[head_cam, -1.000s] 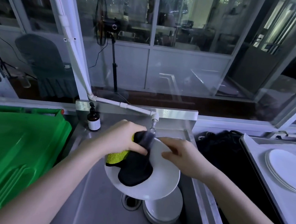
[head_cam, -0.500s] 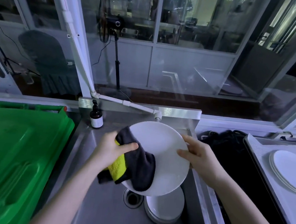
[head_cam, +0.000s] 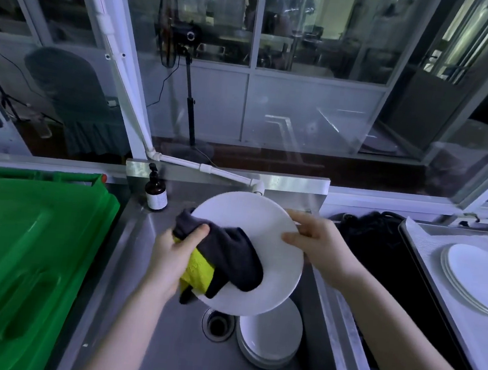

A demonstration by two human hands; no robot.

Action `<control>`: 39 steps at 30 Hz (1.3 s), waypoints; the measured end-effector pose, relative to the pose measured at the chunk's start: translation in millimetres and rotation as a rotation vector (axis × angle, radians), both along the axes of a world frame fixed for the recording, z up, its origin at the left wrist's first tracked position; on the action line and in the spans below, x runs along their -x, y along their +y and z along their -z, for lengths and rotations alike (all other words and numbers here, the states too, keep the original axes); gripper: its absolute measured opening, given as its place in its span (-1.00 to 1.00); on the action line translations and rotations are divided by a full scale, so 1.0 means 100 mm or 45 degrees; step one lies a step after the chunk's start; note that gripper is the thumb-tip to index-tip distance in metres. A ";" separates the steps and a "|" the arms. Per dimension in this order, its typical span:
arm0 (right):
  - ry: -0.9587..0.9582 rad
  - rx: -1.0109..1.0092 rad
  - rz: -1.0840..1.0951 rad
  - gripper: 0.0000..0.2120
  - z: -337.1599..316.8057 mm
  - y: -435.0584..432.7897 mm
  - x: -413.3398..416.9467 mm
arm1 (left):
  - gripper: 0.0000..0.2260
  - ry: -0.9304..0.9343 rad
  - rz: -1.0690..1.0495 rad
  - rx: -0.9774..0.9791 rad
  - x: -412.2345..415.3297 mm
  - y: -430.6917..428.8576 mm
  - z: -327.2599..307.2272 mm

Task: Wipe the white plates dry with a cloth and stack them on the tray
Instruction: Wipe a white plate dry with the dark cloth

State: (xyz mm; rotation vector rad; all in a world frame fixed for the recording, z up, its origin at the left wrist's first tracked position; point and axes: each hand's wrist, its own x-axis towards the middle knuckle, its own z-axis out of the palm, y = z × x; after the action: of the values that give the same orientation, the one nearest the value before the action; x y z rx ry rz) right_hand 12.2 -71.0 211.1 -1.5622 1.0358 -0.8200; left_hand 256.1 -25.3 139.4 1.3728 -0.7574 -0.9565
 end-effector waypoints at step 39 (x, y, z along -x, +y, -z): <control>0.200 0.367 0.294 -0.63 0.18 0.03 -0.03 | -0.79 -0.417 0.306 -0.094 0.02 0.02 -0.20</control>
State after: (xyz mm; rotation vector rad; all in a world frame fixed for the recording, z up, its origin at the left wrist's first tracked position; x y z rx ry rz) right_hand 15.6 -67.9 193.2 -1.7937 1.2720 -1.0549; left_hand 254.5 -23.3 158.9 1.5478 -1.1643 -0.9629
